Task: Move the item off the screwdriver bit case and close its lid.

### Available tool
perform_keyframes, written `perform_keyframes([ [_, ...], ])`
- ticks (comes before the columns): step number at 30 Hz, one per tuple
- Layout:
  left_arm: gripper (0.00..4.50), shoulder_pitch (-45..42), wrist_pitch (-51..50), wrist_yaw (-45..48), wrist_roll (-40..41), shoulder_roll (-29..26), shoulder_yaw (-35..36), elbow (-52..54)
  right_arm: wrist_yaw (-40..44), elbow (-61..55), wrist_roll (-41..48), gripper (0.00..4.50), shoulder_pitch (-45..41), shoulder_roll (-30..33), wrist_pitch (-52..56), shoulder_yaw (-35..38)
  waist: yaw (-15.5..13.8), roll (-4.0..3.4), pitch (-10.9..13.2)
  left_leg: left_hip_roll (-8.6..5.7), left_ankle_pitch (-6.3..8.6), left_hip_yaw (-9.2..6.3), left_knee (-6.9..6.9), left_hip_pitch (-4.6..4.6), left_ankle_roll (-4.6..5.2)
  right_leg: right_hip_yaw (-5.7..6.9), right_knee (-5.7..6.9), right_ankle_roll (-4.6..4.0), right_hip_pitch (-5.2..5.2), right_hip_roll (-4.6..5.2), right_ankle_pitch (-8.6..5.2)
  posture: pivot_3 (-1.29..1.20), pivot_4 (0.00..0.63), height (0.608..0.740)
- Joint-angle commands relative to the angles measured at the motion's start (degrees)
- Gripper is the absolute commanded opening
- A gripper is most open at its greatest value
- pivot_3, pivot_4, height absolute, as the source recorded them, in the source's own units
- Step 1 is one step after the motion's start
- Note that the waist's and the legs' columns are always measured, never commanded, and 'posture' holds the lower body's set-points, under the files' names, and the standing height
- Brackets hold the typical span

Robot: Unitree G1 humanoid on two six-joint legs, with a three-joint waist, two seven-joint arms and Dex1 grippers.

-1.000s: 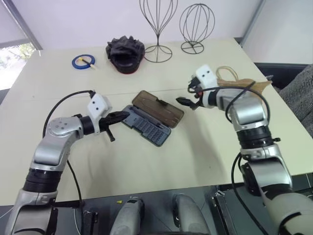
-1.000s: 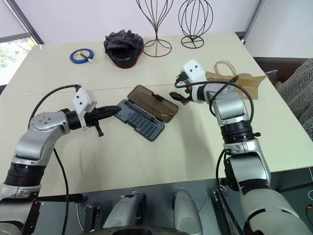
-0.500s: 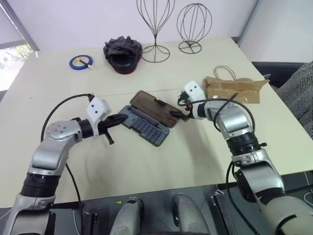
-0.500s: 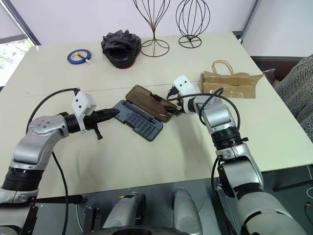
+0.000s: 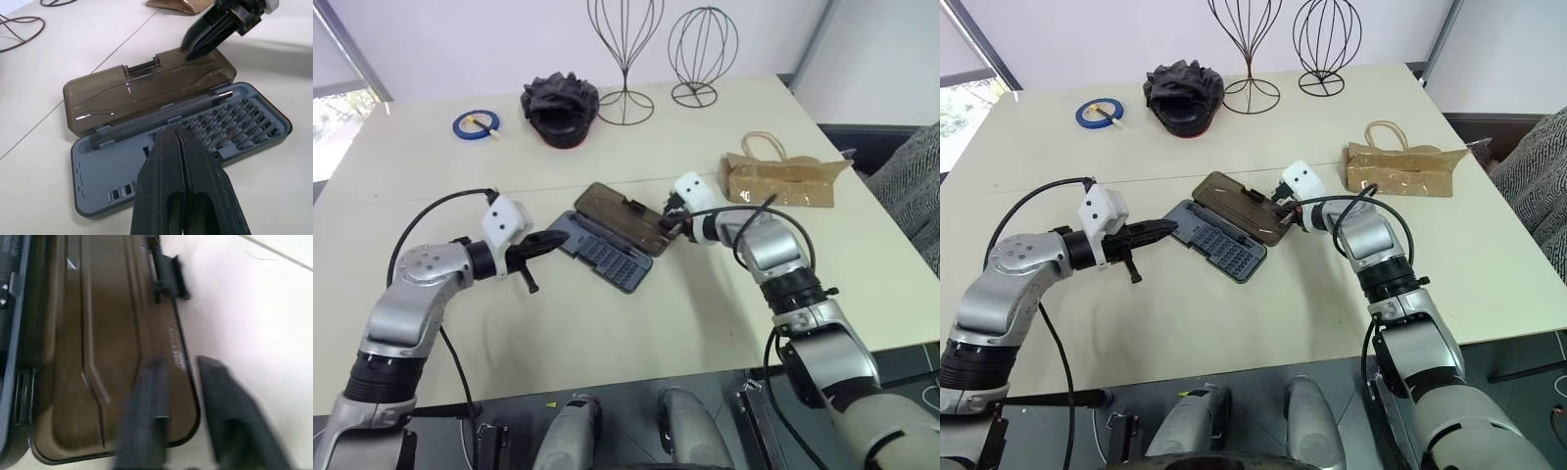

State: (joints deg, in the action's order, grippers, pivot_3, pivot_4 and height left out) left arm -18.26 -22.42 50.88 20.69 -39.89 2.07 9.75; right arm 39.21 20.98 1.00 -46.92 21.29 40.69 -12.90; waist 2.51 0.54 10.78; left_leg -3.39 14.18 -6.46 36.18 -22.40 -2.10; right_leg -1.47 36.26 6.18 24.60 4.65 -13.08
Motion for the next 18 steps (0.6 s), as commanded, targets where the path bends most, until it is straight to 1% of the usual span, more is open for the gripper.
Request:
perform_keyframes([
  [1,0.0,-0.19,0.09,-0.13,0.67,-1.03,2.31,1.95,0.38,-0.52,-0.57,0.08,0.34,-0.43,-0.98,-1.07,0.08,-0.01,-0.01,0.01,0.0,0.03,0.0,0.01,0.0,-0.01,0.0,-0.01,0.0,-0.01,0.01,0.0,0.15,0.74],
  [6,0.0,-0.1,0.23,-0.24,0.67,-1.33,2.54,1.88,1.89,-0.89,-1.47,0.08,0.47,-0.15,-2.58,-2.79,0.08,0.0,-0.01,0.02,0.0,0.03,0.0,0.03,0.0,0.0,0.0,-0.02,0.0,-0.04,0.01,0.0,0.15,0.74],
  [9,0.0,-0.18,0.35,-0.2,0.53,-1.26,2.67,1.73,3.05,-2.28,-2.66,0.08,0.71,0.63,-5.36,-4.24,0.07,-0.01,-0.01,0.02,0.0,0.02,-0.01,0.03,0.0,0.0,0.0,-0.01,0.0,-0.04,0.01,0.0,0.15,0.74],
  [14,0.0,-1.04,0.45,-0.12,0.73,-1.19,3.04,0.87,5.33,-4.52,-5.15,0.08,0.37,2.89,-13.41,-6.26,0.04,-0.01,-0.01,0.01,0.0,0.02,-0.02,0.02,0.0,0.0,-0.01,-0.02,0.0,-0.03,0.01,0.0,0.15,0.74],
  [18,0.0,-2.16,0.17,0.01,1.38,-1.27,3.77,-0.03,9.54,-8.45,-6.25,0.08,0.82,5.71,-26.52,-7.89,0.0,-0.01,0.0,0.01,0.0,0.02,-0.02,0.0,0.0,0.0,-0.01,-0.01,0.02,-0.03,0.01,0.0,0.15,0.74],
])
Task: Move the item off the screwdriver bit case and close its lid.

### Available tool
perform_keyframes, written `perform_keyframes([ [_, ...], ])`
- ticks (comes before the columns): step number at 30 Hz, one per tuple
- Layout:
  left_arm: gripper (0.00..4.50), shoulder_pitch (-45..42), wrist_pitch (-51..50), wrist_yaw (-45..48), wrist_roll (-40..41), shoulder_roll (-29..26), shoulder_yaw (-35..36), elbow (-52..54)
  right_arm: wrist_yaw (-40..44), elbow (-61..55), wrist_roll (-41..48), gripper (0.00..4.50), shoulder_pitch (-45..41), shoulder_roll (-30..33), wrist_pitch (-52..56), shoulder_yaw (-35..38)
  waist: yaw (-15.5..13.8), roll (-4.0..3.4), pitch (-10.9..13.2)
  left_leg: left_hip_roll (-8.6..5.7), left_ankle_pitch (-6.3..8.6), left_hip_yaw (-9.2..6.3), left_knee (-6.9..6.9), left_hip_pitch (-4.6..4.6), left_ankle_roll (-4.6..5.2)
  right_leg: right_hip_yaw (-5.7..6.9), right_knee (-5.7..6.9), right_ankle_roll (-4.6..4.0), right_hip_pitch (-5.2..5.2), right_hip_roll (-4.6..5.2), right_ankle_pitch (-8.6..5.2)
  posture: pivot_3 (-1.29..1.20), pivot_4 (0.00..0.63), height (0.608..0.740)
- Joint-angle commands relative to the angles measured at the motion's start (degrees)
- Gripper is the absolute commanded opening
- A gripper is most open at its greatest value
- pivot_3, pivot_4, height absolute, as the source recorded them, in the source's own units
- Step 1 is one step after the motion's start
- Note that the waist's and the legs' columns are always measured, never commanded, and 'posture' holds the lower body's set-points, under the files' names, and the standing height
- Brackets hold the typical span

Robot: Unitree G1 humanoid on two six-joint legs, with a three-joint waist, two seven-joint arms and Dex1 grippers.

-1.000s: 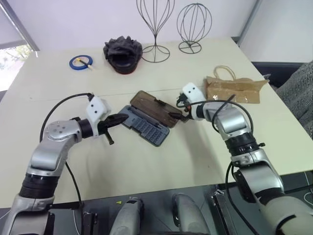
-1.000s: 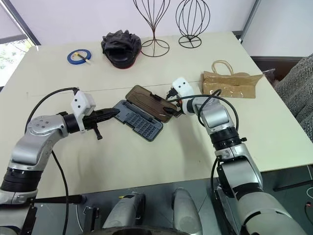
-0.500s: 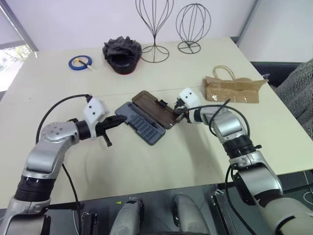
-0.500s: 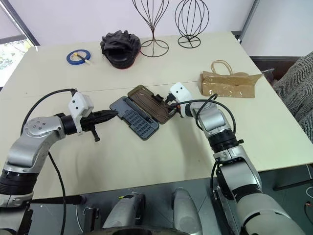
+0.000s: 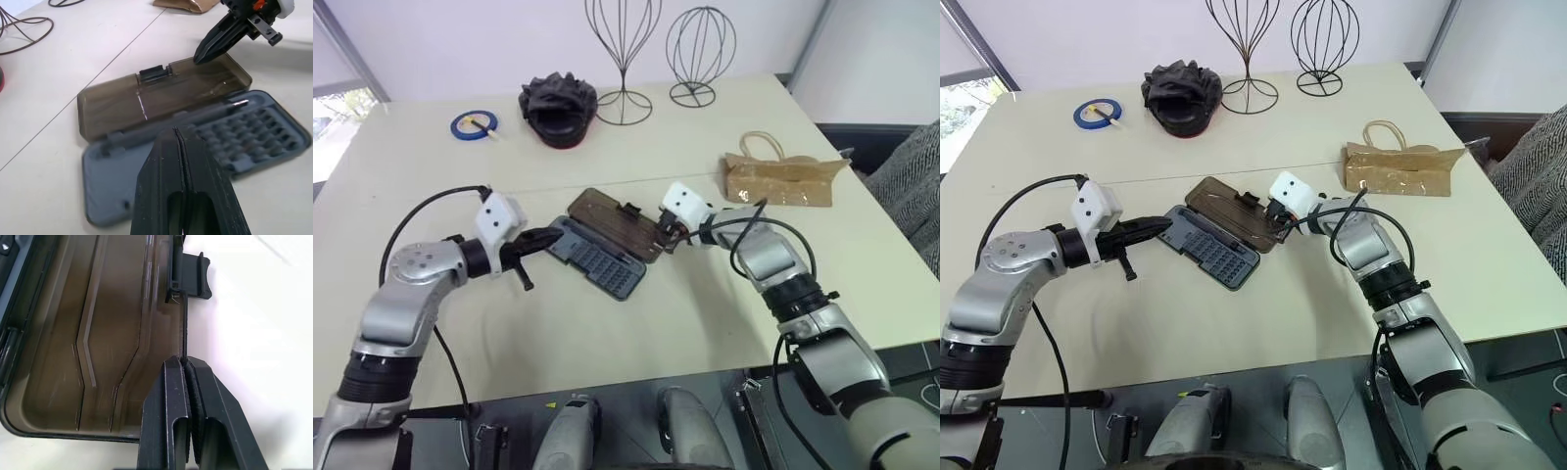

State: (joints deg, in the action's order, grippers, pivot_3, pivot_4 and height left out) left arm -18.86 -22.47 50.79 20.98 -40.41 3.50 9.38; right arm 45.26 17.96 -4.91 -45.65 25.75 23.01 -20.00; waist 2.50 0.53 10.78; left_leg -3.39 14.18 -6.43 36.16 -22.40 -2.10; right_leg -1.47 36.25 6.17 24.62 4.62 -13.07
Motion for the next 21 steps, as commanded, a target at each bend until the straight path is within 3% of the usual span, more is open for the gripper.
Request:
perform_keyframes([
  [1,0.0,-1.72,0.22,0.18,1.16,-0.78,2.45,0.11,4.21,-5.85,-0.42,0.08,-0.33,1.57,-10.98,-0.98,0.02,0.0,0.0,0.01,0.0,0.0,0.0,0.0,0.0,0.0,-0.01,0.0,0.0,0.0,0.0,0.0,0.15,0.74],
  [10,0.0,-4.08,-0.34,0.48,1.84,-0.92,3.3,-1.74,9.62,-6.08,-2.37,0.08,0.28,3.45,-22.63,-2.57,0.0,0.01,0.0,0.02,0.0,-0.01,0.0,0.01,0.0,0.0,-0.01,0.0,0.0,-0.02,0.0,0.0,0.15,0.74],
  [21,0.0,-4.32,-1.09,-0.14,2.16,-0.65,3.86,-0.71,10.75,-4.6,-3.57,0.08,0.34,1.24,-22.94,-3.32,-0.02,0.02,0.0,0.03,-0.01,-0.02,0.01,0.01,-0.01,0.01,0.0,0.0,-0.02,0.0,0.0,0.0,0.15,0.74],
])
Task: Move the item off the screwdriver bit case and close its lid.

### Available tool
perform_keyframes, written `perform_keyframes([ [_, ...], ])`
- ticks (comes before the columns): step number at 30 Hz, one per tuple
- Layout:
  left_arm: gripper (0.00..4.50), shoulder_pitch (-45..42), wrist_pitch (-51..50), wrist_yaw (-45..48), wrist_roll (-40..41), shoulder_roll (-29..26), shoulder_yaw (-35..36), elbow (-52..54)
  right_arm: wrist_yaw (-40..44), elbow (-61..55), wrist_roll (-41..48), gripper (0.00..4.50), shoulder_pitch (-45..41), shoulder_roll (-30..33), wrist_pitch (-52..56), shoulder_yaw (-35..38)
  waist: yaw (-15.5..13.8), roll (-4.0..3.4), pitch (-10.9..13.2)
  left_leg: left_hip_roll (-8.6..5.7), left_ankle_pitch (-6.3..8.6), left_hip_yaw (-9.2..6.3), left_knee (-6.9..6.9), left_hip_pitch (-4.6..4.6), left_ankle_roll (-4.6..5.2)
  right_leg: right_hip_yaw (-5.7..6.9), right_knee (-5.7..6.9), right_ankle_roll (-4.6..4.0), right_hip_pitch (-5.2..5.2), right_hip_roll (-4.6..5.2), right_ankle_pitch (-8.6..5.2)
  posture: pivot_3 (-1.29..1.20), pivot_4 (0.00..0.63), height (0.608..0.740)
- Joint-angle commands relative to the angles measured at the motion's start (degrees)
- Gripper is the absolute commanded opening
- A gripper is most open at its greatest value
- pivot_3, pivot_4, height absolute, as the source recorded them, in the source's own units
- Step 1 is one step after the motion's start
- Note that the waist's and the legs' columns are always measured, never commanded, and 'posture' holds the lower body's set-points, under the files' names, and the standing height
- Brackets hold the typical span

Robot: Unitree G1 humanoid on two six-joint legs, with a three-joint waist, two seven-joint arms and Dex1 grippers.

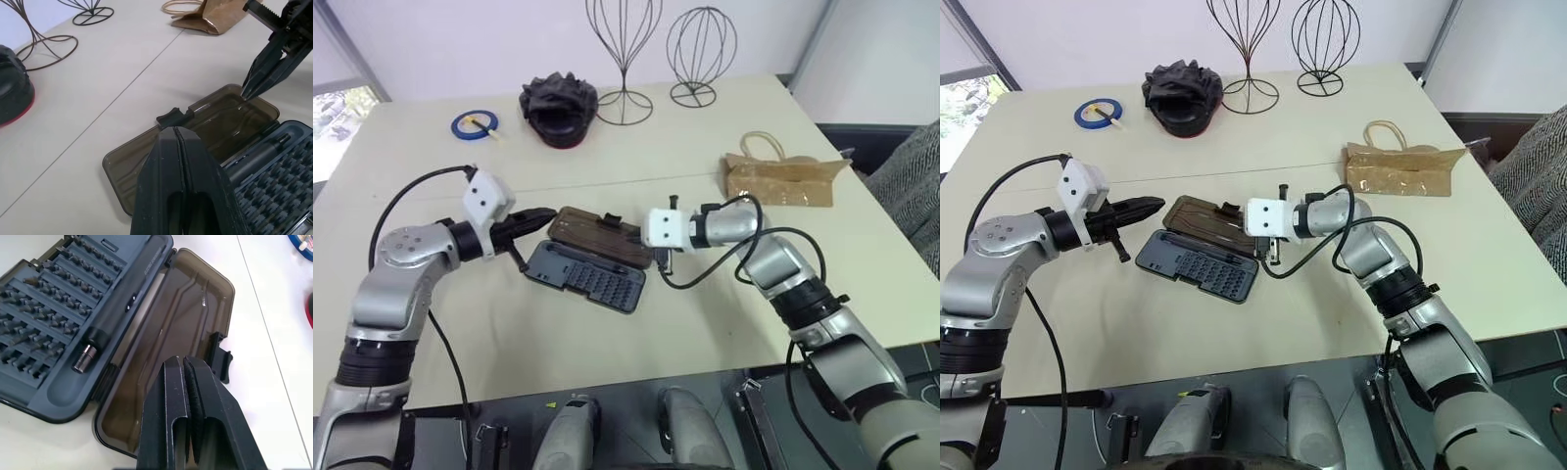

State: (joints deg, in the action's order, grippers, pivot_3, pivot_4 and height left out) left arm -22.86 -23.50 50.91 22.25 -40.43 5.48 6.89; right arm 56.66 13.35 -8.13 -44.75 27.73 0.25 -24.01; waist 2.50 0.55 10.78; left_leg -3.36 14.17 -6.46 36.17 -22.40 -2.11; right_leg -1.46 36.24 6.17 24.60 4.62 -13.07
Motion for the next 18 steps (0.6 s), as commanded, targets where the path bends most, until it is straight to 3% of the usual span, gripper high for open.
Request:
perform_keyframes([
  [1,0.0,-0.22,-0.07,-0.34,0.93,-0.64,1.88,1.91,-0.83,0.59,-0.58,0.08,-0.83,-0.86,-0.18,0.82,-0.05,0.0,0.0,0.0,0.0,0.0,0.0,0.0,0.0,0.0,0.0,0.0,0.0,0.0,0.0,0.0,0.15,0.74],
  [6,0.0,0.43,-0.23,-0.81,0.92,-0.74,1.69,2.55,-3.93,5.43,2.17,0.08,-5.17,-3.78,9.87,5.86,-0.03,0.0,0.0,0.0,-0.01,0.0,0.01,0.0,-0.02,0.0,0.0,0.0,0.0,0.01,0.0,0.0,0.15,0.74],
  [11,0.0,0.6,-0.39,-1.05,0.98,-0.5,1.28,2.87,-7.01,7.46,5.79,2.41,-9.21,-8.25,27.47,10.56,0.0,0.0,0.0,0.01,-0.02,-0.07,-0.02,0.0,-0.03,-0.01,0.01,-0.01,0.02,0.0,0.0,0.0,0.15,0.74],
  [18,0.0,0.5,-0.32,-1.16,0.87,-0.15,0.83,2.74,-9.29,9.21,8.94,2.41,-12.11,-11.18,40.99,12.93,-0.16,-0.01,0.0,-0.02,-0.02,-0.09,-0.03,-0.01,-0.03,0.0,0.0,-0.02,0.02,0.04,0.01,0.0,0.15,0.74],
])
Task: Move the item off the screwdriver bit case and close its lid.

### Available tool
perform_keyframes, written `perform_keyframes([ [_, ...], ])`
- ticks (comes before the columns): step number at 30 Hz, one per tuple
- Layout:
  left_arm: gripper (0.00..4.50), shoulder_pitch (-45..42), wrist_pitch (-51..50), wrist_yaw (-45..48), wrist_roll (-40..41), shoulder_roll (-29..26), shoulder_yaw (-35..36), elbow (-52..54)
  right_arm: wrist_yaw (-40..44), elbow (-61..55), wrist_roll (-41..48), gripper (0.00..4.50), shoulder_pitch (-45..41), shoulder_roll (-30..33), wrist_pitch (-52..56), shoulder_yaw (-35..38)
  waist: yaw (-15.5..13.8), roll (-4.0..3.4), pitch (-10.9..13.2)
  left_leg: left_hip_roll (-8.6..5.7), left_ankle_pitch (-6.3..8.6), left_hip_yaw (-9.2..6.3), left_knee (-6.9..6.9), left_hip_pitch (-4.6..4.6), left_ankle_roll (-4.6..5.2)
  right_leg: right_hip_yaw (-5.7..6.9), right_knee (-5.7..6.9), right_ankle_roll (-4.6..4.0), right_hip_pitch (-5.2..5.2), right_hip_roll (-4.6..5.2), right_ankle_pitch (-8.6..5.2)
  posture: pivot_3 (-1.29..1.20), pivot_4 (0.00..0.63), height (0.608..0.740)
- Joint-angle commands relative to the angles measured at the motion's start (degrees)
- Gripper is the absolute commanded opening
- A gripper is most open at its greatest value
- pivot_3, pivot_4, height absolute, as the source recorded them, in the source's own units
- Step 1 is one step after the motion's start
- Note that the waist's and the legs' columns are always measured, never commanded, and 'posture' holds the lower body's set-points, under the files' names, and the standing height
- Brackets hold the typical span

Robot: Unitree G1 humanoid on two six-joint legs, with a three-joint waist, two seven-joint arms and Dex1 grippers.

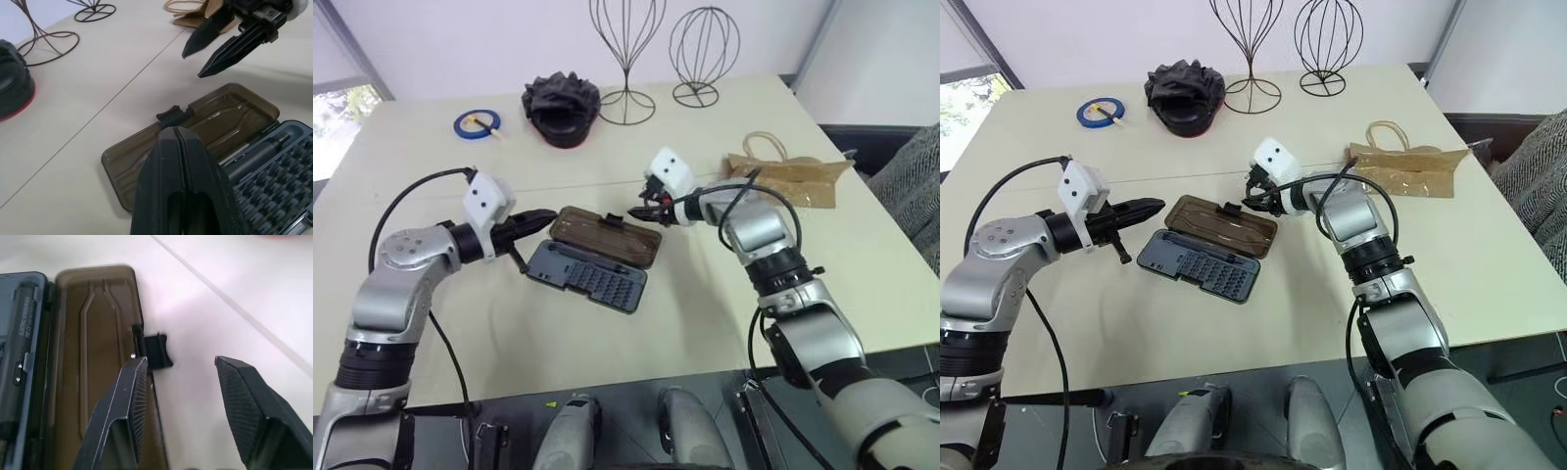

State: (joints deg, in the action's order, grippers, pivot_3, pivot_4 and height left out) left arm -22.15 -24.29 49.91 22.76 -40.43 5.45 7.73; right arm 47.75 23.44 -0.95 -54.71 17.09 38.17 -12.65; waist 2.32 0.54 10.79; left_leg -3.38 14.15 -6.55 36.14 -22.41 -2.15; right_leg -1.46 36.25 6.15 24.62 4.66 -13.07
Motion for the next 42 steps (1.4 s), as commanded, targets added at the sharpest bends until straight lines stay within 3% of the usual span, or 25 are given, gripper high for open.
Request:
perform_keyframes([
  [1,0.0,-0.18,0.44,-0.2,0.36,-0.12,0.81,1.98,-0.43,-1.21,2.01,2.41,-1.99,-0.64,3.88,1.46,0.05,0.0,0.0,0.0,0.0,0.0,0.0,0.0,0.0,0.0,0.0,0.0,0.0,0.0,0.0,0.0,0.15,0.74],
  [21,0.0,1.55,0.46,-0.95,0.1,-0.08,0.86,3.66,-4.37,1.14,1.09,2.41,4.63,-1.97,0.51,-2.08,0.25,0.0,0.0,0.0,0.0,0.05,-0.01,0.0,0.0,0.0,0.01,0.0,0.03,-0.03,0.0,0.0,0.15,0.74],
  [25,0.0,1.47,0.55,-1.12,-0.01,0.0,0.8,3.61,-4.43,1.35,0.81,1.3,5.07,-1.85,0.12,-2.71,0.22,0.0,-0.01,0.0,0.0,0.05,-0.01,0.01,0.0,0.0,0.02,0.0,0.02,-0.04,0.0,0.0,0.15,0.74],
  [27,0.0,1.38,0.65,-1.2,-0.05,0.05,0.77,3.53,-4.08,0.93,0.2,0.14,5.6,-1.5,-0.79,-3.65,0.25,0.02,-0.02,0.0,0.0,0.05,-0.01,0.01,0.0,0.0,0.02,0.0,0.02,-0.04,0.0,0.0,0.15,0.74],
  [28,0.0,1.35,0.72,-1.23,-0.05,0.05,0.77,3.45,-3.89,0.69,-0.29,0.02,5.9,-1.27,-1.52,-4.26,0.31,0.05,-0.04,0.0,0.0,0.05,-0.02,0.02,0.0,0.0,0.01,0.0,0.02,-0.04,0.0,0.0,0.15,0.74],
  [35,0.0,0.64,1.32,-1.25,-0.14,-0.19,1.18,2.29,-1.62,-2.0,-2.18,0.02,7.53,0.48,-6.02,-7.1,0.23,0.04,-0.04,0.0,0.0,0.05,-0.01,0.04,0.0,0.0,0.02,-0.02,0.01,-0.09,0.02,0.0,0.15,0.74],
  [42,0.0,-0.36,2.0,-1.22,-0.25,-0.14,1.18,1.0,2.7,-5.53,-5.22,0.02,7.42,4.58,-20.6,-10.51,0.22,0.03,-0.04,-0.01,0.0,0.07,-0.02,0.03,0.0,0.0,0.0,-0.02,0.01,-0.08,0.02,0.0,0.15,0.74],
])
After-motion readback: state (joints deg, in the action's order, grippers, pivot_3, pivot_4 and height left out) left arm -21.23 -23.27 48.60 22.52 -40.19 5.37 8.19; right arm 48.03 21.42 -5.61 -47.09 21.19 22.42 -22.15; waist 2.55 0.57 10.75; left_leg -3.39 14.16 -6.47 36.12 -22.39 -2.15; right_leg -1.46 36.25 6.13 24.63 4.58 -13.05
